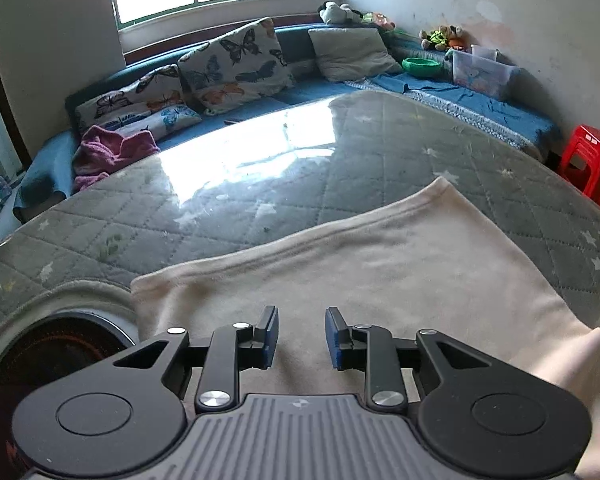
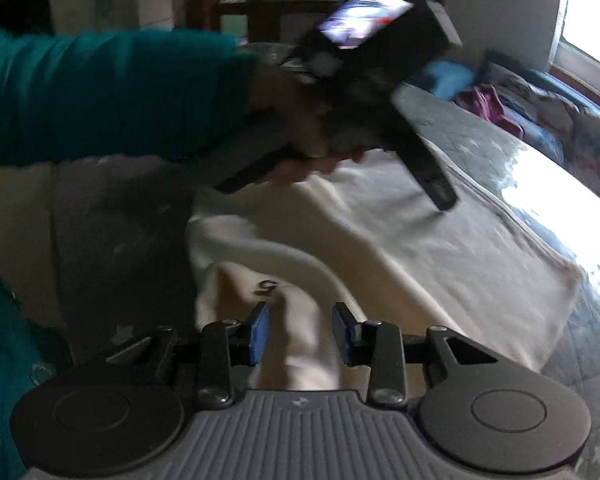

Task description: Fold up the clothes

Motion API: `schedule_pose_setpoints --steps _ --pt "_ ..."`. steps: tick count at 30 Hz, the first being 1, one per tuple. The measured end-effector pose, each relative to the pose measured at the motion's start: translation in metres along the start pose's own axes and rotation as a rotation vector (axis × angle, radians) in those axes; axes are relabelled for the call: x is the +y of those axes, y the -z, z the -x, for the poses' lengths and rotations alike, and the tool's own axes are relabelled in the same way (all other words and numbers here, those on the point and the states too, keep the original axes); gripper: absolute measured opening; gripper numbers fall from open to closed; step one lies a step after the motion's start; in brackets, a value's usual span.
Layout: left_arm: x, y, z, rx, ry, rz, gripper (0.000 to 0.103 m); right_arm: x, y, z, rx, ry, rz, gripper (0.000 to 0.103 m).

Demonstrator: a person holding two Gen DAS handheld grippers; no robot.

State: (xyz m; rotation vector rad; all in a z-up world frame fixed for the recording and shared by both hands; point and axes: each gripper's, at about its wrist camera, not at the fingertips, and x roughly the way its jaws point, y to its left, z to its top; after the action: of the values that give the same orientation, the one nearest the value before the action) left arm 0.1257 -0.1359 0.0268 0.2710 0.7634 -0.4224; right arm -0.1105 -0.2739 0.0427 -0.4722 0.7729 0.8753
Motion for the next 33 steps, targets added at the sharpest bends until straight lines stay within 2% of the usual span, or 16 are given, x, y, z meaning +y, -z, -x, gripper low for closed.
schedule_pose_setpoints --steps 4,5,6,9,14,18,20,24,29,33 --pt "-0.002 0.002 0.0 -0.002 -0.01 -0.007 0.032 0.004 -0.001 -0.015 0.003 0.035 0.036 0.03" --pt "-0.001 0.002 0.0 -0.002 -0.01 -0.008 0.032 0.006 -0.001 -0.017 0.001 0.04 0.045 0.024" --pt "-0.001 0.002 0.0 -0.002 -0.011 -0.009 0.033 0.008 0.0 -0.018 -0.001 0.044 0.055 0.012" --pt "-0.001 0.003 -0.001 -0.004 -0.015 -0.011 0.036 0.011 0.001 -0.017 -0.013 0.034 0.046 0.003" --pt "-0.001 0.004 -0.002 -0.012 -0.021 -0.005 0.038 0.022 0.005 0.003 -0.024 -0.028 0.044 0.002" --pt "-0.001 0.004 -0.003 -0.02 -0.03 0.002 0.041 0.036 0.012 0.002 -0.001 -0.062 0.053 0.002" --pt "0.0 0.005 -0.002 -0.023 -0.043 0.004 0.046 0.039 0.015 -0.002 0.012 -0.069 0.047 0.003" --pt "0.002 0.007 0.005 -0.025 -0.037 0.023 0.047 0.039 0.018 0.011 -0.007 -0.086 -0.006 0.009" --pt "-0.007 0.023 0.039 -0.071 0.034 0.036 0.047 0.021 0.022 0.034 -0.057 -0.002 -0.118 0.011" --pt "-0.02 0.048 0.069 -0.087 0.097 0.024 0.047 0.004 0.035 0.028 -0.03 0.073 -0.202 0.012"
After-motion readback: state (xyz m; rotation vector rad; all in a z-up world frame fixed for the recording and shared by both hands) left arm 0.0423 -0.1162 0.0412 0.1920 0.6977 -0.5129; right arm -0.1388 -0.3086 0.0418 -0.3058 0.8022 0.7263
